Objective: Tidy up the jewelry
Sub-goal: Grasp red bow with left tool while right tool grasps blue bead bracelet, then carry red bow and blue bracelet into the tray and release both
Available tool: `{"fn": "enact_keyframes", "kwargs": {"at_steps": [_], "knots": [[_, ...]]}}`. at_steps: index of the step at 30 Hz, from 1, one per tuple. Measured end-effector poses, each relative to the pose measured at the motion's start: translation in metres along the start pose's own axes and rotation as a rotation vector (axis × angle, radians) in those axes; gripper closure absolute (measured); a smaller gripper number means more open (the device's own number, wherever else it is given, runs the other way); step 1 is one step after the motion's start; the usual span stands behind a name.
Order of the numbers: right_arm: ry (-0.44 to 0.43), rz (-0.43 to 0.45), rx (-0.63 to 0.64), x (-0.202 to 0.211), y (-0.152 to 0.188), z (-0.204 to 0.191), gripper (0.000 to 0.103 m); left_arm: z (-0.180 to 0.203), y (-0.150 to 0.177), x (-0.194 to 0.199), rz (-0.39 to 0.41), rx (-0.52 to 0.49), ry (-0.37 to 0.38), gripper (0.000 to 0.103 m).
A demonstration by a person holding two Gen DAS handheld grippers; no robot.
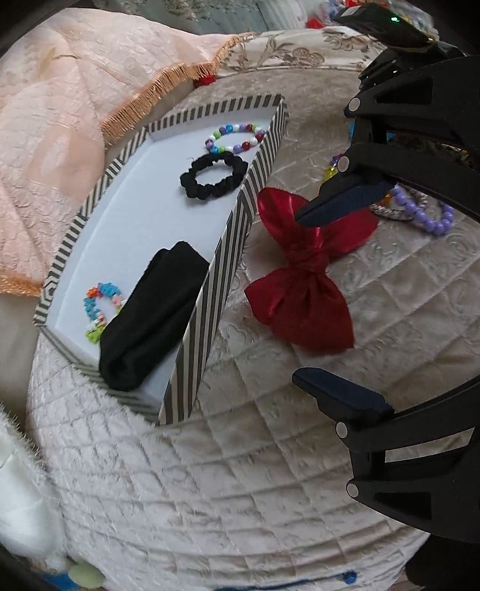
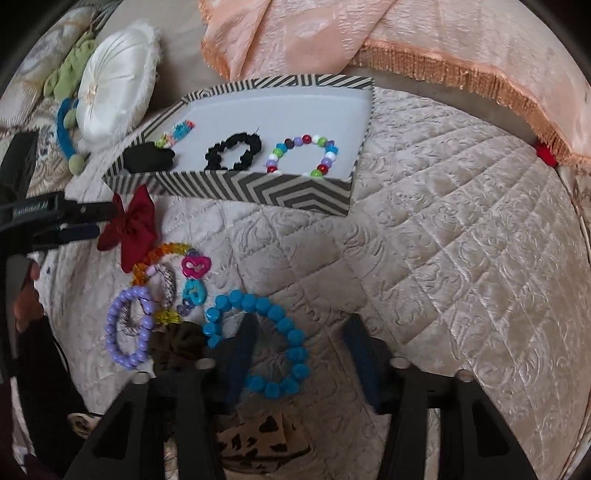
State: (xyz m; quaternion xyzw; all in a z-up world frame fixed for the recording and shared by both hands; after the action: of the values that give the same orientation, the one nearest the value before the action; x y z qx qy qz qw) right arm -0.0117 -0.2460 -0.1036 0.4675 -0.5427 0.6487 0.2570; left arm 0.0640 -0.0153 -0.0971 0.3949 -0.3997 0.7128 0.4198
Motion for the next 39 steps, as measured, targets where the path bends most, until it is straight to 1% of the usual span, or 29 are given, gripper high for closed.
{"fn": "enact_keyframes", "kwargs": {"at_steps": [1, 2, 3, 4, 5, 7, 8, 9, 14, 21, 28, 33, 39], "knots": [[0.004, 0.007, 0.009, 0.000, -0.001, 0.000, 0.069, 0.001, 0.001, -0.005, -0.009, -0.002, -0.003, 0.024], [0.003, 0.012, 0.010, 0.000, -0.002, 0.000, 0.077, 0.002, 0.002, -0.007, -0.003, -0.008, -0.010, 0.024], [-0.005, 0.019, 0.007, 0.001, -0.003, 0.000, 0.091, 0.003, 0.002, -0.007, 0.013, -0.020, -0.012, 0.030], [-0.009, 0.025, 0.005, 0.002, -0.004, 0.001, 0.095, 0.005, 0.003, -0.006, 0.027, -0.032, -0.008, 0.054], [-0.006, 0.031, 0.007, 0.004, -0.005, 0.001, 0.095, 0.006, 0.003, -0.005, 0.026, -0.047, -0.014, 0.060], [-0.012, 0.048, 0.010, 0.008, -0.008, -0.001, 0.095, 0.010, 0.004, -0.002, 0.012, -0.048, 0.028, 0.084], [-0.018, 0.061, 0.006, 0.013, -0.009, -0.001, 0.095, 0.012, 0.003, -0.001, 0.013, -0.052, 0.026, 0.085], [-0.019, 0.072, 0.004, 0.016, -0.011, -0.002, 0.095, 0.013, 0.003, 0.003, 0.027, -0.064, 0.017, 0.091], [-0.036, 0.148, -0.002, 0.045, -0.025, -0.008, 0.095, 0.016, 0.002, 0.025, 0.051, -0.064, 0.057, 0.091], [-0.023, 0.210, 0.006, 0.074, -0.043, -0.014, 0.095, 0.026, -0.001, 0.061, 0.117, -0.088, 0.075, 0.091], [-0.023, 0.259, 0.007, 0.094, -0.063, -0.013, 0.095, 0.036, -0.012, 0.079, 0.166, -0.114, 0.056, 0.091], [-0.015, 0.275, 0.008, 0.097, -0.081, -0.008, 0.095, 0.044, -0.027, 0.081, 0.192, -0.132, 0.034, 0.091], [-0.001, 0.262, 0.008, 0.082, -0.106, 0.003, 0.095, 0.058, -0.048, 0.072, 0.211, -0.160, 0.001, 0.091]]}}
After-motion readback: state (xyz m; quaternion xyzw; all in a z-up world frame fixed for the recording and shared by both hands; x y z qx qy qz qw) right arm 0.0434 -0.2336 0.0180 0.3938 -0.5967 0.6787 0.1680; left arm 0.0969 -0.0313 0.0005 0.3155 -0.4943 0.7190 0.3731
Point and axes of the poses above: each gripper's, at about its wrist camera, not at the fingertips, and x roughly against the way its jaws point, z to its right, y to its underside, the point moved 6 cm from there along -x, roughly the way its jaws point, and after that the axes turned 9 degrees about x, right-handed, at the moved point
